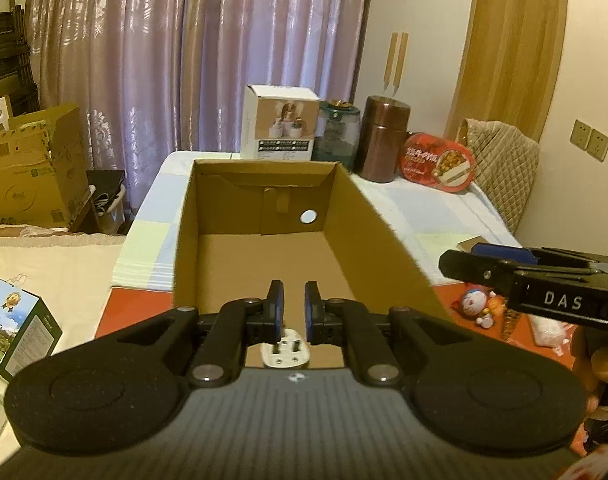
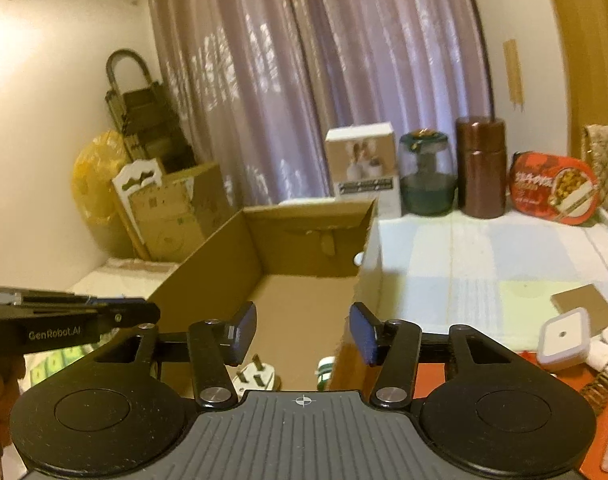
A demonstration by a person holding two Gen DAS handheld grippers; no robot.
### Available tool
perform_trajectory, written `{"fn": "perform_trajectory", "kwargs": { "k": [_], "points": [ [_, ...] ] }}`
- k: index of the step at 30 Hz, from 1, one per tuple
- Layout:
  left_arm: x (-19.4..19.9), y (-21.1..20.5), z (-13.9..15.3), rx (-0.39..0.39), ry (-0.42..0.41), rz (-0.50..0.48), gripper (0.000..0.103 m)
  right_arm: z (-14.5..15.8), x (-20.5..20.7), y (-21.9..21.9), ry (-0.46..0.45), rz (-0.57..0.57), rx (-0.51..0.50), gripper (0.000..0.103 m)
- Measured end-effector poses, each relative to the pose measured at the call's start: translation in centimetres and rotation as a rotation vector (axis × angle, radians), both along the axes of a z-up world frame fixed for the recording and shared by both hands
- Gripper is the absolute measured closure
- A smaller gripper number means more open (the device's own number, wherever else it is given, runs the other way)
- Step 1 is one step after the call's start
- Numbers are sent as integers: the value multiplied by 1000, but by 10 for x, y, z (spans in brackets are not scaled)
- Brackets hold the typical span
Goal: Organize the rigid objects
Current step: 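Open both tools to drop the plug and jar into the box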
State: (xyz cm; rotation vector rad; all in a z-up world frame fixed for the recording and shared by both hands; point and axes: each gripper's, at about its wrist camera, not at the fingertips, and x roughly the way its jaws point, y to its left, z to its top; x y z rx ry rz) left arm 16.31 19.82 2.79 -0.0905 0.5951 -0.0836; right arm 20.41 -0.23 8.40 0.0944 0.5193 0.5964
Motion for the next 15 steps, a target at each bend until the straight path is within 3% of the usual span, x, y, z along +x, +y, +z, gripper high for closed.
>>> {"fn": "perform_trajectory", "kwargs": {
  "k": [7,10,13,15],
  "points": [
    [-18,-34,25,-13,-34,-35,83,26,-21,-44,3,-76,8,42],
    [-26,-54,35,-18,-50,-58,71,40,-30,-73,2,-114,-6,37],
    [-32,-74,40,-22,-58,-82,51,51,-37,-104,0,-162,-26,33],
    [-36,-87,41,-27,-58,-101,47,55,-41,-127,3,-203,-41,31]
  ]
}}
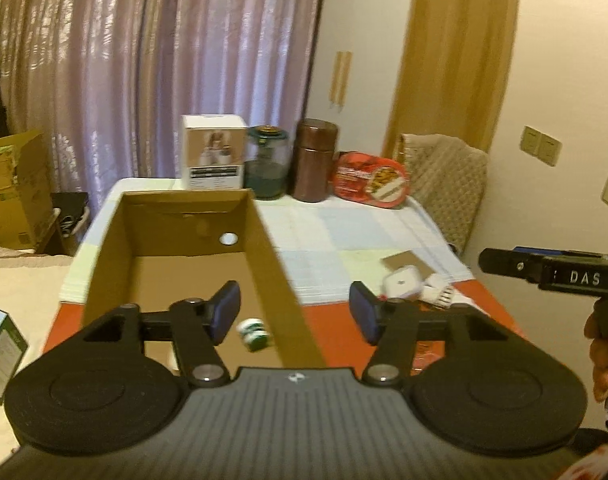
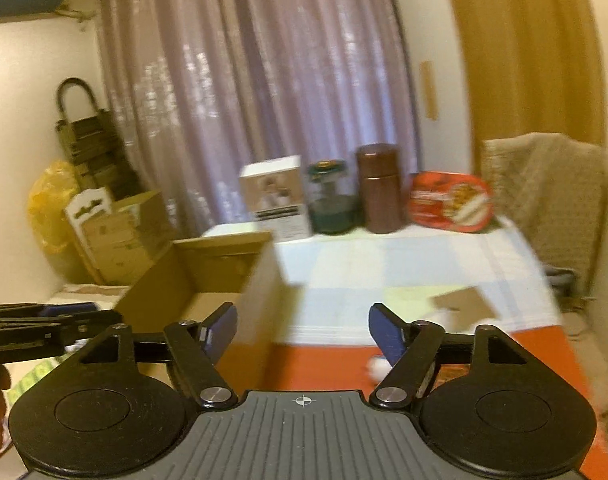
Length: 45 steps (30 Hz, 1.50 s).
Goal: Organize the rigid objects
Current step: 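Open both tools to drop the plug and jar into the box, then grasp the chrome wire rack with the left tool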
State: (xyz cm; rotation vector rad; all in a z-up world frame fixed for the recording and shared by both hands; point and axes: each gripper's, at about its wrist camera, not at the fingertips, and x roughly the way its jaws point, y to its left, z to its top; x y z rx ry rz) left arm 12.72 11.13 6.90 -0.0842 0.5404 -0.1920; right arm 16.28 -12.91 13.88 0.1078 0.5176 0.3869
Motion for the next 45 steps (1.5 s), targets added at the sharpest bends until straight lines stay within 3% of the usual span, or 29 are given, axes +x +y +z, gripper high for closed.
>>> {"fn": "perform_trajectory", "kwargs": {
  "k": [8,11,25,33,39,45],
  "points": [
    [-11,-56,-7,14,5,-77,23,-9,-25,-73,35,-123,-29,28],
    [-14,-77,-15,34,11,-120,19,-18,-34,-91,55,-154,-29,27],
    [2,-138,-99,117,77,-312,16,-71,-36,-142,141,-212,-17,26],
    [34,-156,-151,193,132,-357,17,-116,-14,-150,218,-225,-26,26],
    [54,-163,-179,218,164,-361,25,-139,2,-144,223,-201,-49,26],
    [65,-165,-190,217,184,-360,53,-155,21,-135,241,-177,-58,26]
  ]
}}
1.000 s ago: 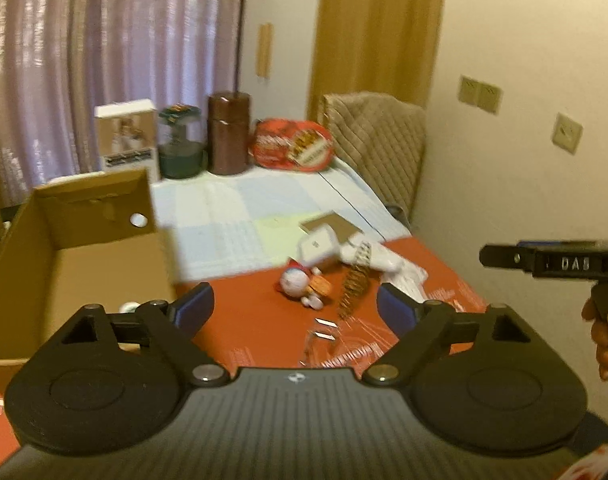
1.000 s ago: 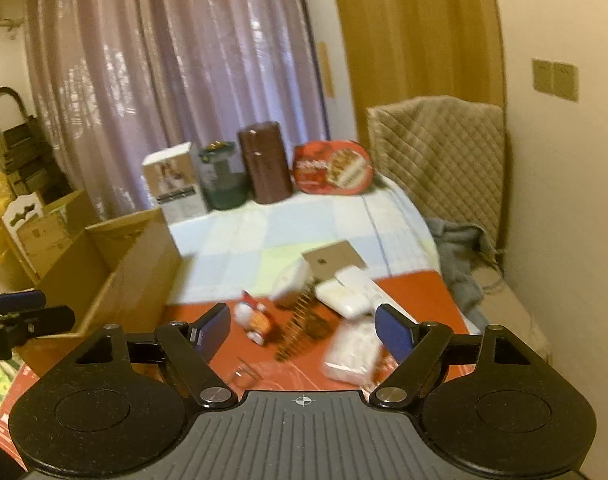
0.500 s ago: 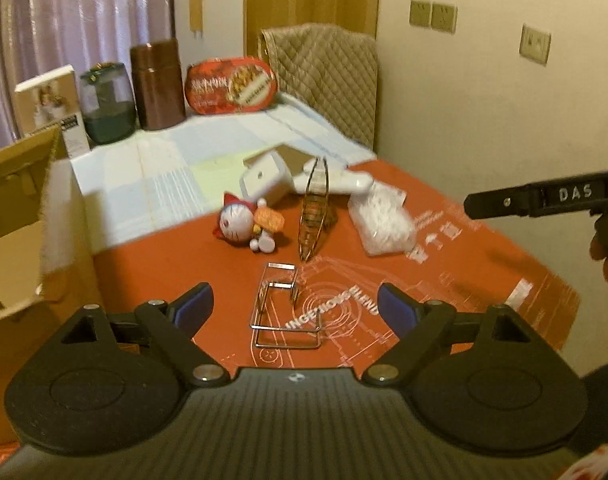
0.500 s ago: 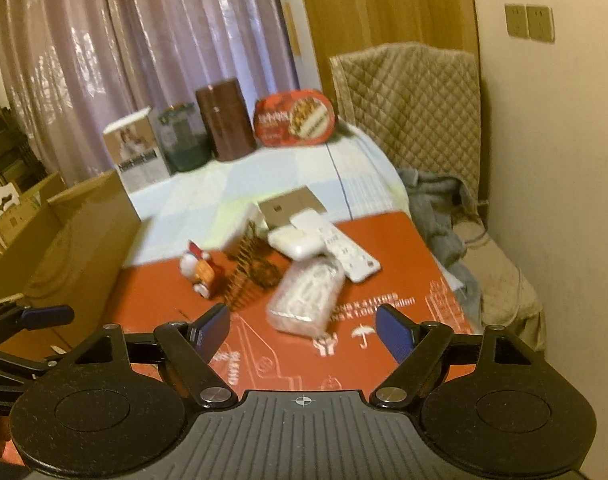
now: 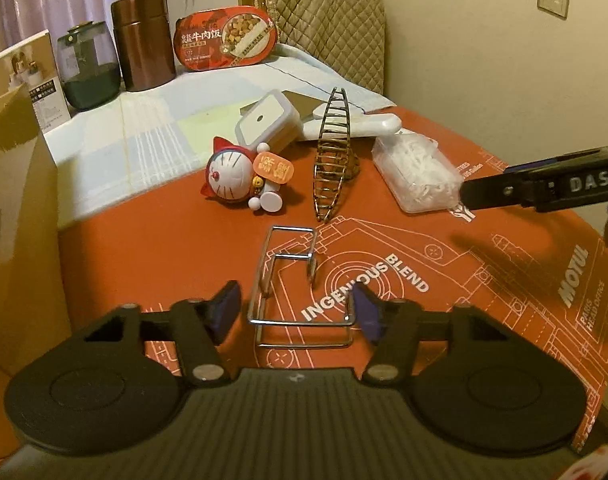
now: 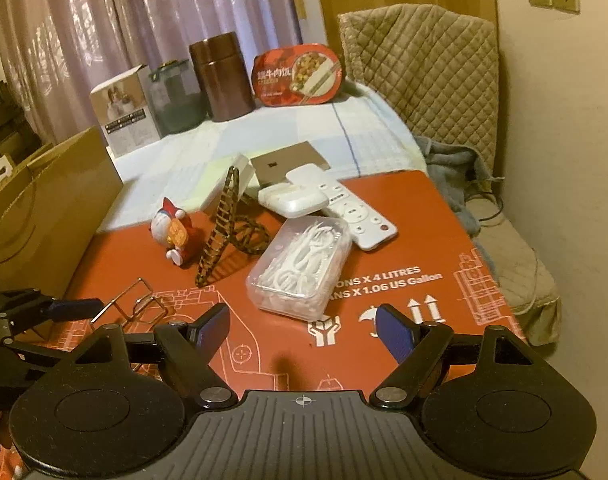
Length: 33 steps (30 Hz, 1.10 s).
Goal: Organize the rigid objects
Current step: 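Grasp the chrome wire rack with the left tool, then grasp the clear box of floss picks with the right tool while the left holds the rack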
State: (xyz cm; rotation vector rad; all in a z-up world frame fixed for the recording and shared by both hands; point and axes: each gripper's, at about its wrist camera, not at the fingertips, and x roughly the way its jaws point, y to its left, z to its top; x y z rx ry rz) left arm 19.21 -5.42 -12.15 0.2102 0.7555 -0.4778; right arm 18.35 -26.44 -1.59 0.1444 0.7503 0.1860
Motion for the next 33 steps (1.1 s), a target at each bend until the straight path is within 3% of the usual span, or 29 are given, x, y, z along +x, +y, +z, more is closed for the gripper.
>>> {"fn": "perform_trajectory", "kwargs": {
  "k": [4,11,19,20,21,24,27,33],
  "points": [
    [1,-1,-1,1,2,13,53,-6,10,7,7,9,-10,26],
    [9,6,-2,-18,-5,121,54,-14,30,20,1,-10,-56,26],
    [10,5,-2,-20,-14,124,54,-29,60,35,13,-51,-119,26],
    [10,5,-2,-21,-15,124,54,-31,62,36,16,-50,-125,27],
    [9,5,-3,-21,-15,123,54,-32,64,35,18,-52,-130,36],
    [9,6,-2,-22,-14,120,53,-31,60,32,22,-48,-141,48],
    [8,6,-3,-20,-12,114,45,-26,44,29,33,-16,-163,50],
    [9,4,-5,-13,-21,102,44,-29,7,13,22,-7,-194,49]
  ]
}}
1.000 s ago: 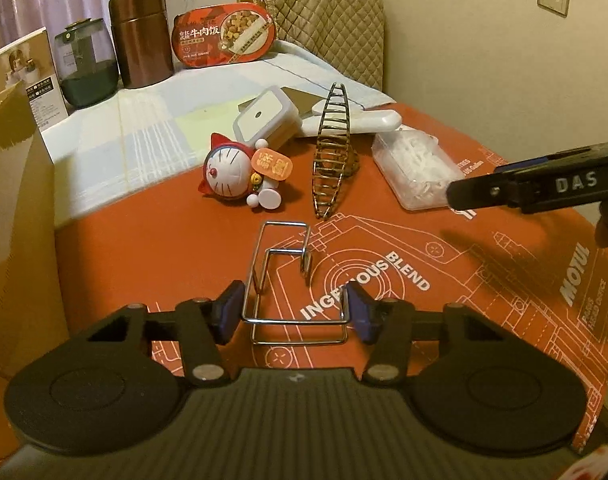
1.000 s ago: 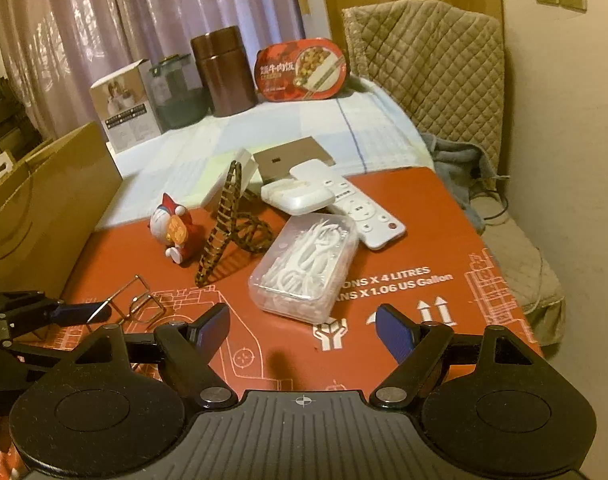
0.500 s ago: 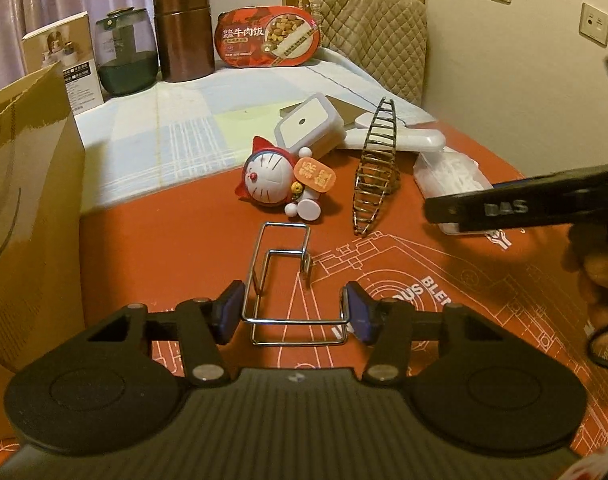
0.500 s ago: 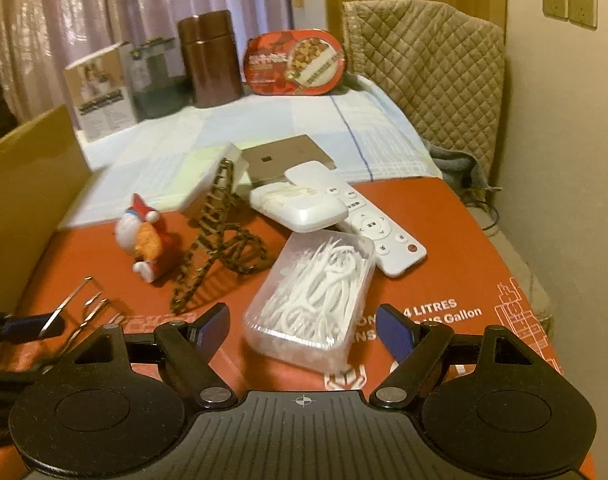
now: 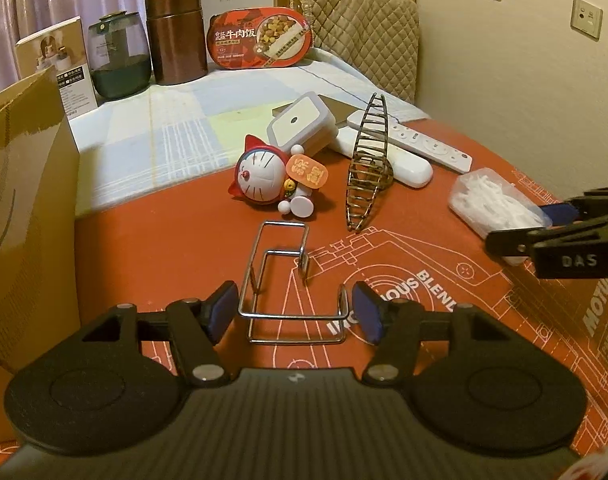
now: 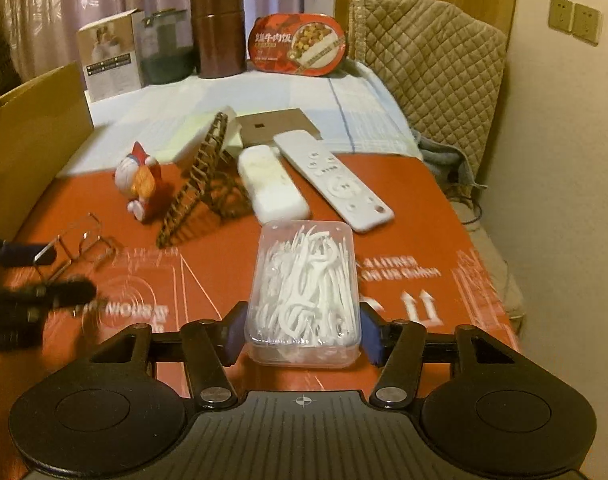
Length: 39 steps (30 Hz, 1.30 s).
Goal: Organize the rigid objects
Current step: 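Grasp the clear box of floss picks with the right tool while the left holds the rack, then carry the wire rack and floss box with both tools over the cardboard box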
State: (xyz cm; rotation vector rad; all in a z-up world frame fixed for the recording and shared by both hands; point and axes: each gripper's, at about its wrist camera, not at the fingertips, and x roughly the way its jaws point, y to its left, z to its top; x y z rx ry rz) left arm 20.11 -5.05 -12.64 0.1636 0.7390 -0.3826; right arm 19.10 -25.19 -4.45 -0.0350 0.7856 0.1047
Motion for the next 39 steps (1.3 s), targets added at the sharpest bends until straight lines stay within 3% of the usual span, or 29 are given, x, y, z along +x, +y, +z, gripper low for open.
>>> {"fn": "perform_trajectory", "kwargs": {
  "k": [7,9,13,21,23,27,33,39],
  "points": [
    [2,-1,-3,13,-1,-4,46,-3,-1,-3,-17,-32,21,43],
    [2,-1,-3,8,5,-4,53,-2,1,-1,-23,-29,20,42],
    [2,0,-2,-4,21,-11,54,-1,6,3,-37,-18,-5,41],
    [-1,1,4,-19,27,-10,54,-4,15,5,-28,-26,-28,42],
    [-2,1,5,-26,27,-12,54,-6,14,8,-27,-14,-41,49],
    [-5,1,15,-36,17,-17,54,-2,5,9,-31,-20,-47,49],
    [-10,2,40,-64,-12,-28,54,24,-12,8,-54,-28,-18,49],
    [-23,9,80,-77,-62,-14,54,74,-26,19,-116,0,18,49]
  ]
}}
